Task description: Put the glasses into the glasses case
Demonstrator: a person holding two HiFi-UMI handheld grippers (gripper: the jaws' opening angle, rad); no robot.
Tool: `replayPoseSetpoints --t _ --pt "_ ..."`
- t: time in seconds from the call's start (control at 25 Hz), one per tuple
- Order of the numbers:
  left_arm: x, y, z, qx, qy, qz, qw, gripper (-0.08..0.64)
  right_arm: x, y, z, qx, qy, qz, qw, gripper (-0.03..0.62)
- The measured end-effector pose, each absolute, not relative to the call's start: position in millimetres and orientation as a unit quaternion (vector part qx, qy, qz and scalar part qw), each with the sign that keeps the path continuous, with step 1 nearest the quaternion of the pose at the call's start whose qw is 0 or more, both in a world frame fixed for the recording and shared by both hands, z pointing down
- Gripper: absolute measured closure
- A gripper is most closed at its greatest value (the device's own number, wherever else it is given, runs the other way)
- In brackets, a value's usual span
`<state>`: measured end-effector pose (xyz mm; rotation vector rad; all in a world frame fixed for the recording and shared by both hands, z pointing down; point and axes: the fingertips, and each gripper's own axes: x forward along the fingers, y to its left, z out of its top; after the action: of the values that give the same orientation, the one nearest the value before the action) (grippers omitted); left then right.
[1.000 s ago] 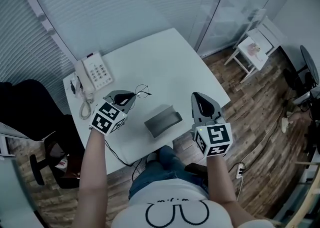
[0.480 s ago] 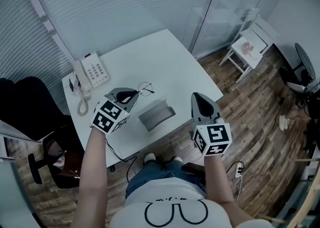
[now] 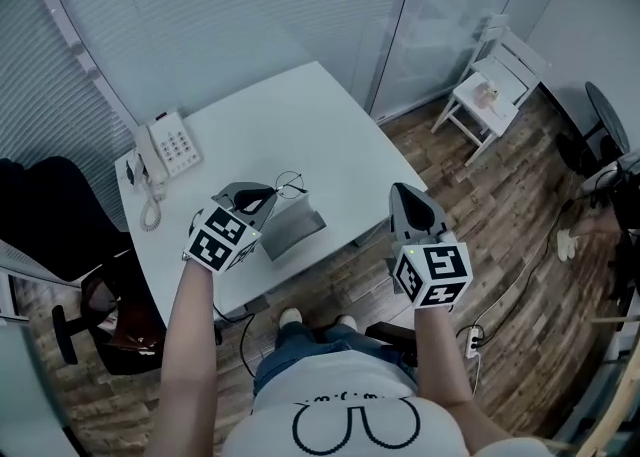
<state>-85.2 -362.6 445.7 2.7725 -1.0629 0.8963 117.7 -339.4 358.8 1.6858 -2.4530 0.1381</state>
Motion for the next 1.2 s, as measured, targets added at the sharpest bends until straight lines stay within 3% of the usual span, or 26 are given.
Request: replayPoseSetpoints --t 0.68,1.2 --pt "-45 -332 567 0.861 -0.315 0.400 0.020 0.538 133 -317 408 0.557 -0.815 0.076 0.141 0.580" --pt "-44 -326 603 0.848 -0.308 0.429 0.046 0.537 119 -316 415 0.546 -0.820 0.075 0.155 0.580"
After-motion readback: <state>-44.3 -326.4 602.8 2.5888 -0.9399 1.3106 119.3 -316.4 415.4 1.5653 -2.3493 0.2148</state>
